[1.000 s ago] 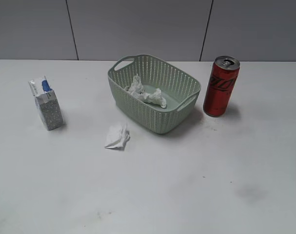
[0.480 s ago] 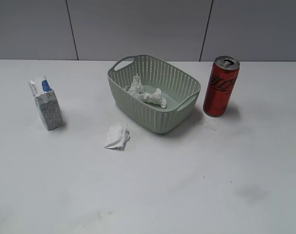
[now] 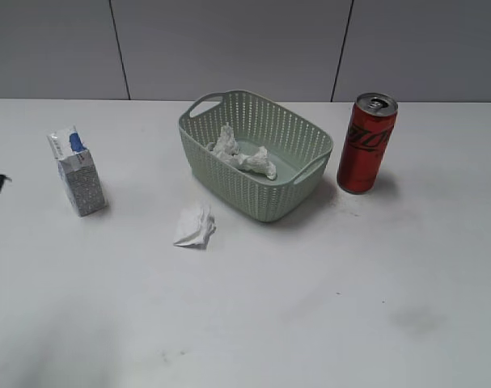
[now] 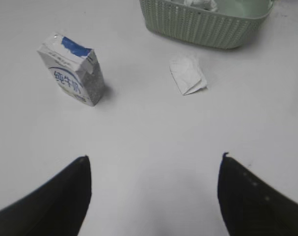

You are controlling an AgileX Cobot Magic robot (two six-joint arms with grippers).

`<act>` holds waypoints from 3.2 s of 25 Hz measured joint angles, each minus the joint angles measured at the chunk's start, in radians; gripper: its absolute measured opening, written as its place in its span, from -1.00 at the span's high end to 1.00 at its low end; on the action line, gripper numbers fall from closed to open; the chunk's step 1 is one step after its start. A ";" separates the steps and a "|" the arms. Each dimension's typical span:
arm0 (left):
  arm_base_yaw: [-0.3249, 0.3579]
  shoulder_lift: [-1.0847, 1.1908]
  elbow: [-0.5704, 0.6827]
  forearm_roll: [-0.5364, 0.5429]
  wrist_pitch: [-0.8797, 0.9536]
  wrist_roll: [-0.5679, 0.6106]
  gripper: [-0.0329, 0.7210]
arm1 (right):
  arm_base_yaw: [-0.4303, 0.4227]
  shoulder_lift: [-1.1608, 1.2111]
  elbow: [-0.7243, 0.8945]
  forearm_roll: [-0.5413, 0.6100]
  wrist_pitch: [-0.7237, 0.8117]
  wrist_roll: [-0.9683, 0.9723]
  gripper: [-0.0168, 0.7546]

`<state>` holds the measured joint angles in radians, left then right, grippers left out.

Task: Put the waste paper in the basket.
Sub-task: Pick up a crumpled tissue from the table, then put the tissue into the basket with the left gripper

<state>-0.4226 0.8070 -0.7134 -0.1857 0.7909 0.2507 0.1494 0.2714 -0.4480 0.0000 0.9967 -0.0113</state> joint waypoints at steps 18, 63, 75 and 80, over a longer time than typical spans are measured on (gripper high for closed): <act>-0.138 0.871 -0.426 0.023 -0.085 0.002 -0.65 | 0.000 -0.149 0.027 0.008 -0.051 0.000 -0.53; -0.159 1.066 -0.440 -0.127 -0.254 0.006 0.90 | 0.000 -0.149 0.028 0.009 -0.052 0.000 -0.53; -0.149 0.742 -0.440 -0.128 -0.649 0.006 0.91 | 0.000 -0.149 0.028 0.009 -0.052 0.000 -0.53; -0.149 0.763 -0.440 -0.135 -1.008 0.006 0.91 | 0.000 -0.149 0.028 0.009 -0.052 0.000 -0.53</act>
<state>-0.5720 1.5699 -1.1532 -0.3202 -0.2169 0.2564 0.1494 0.1221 -0.4197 0.0088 0.9451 -0.0113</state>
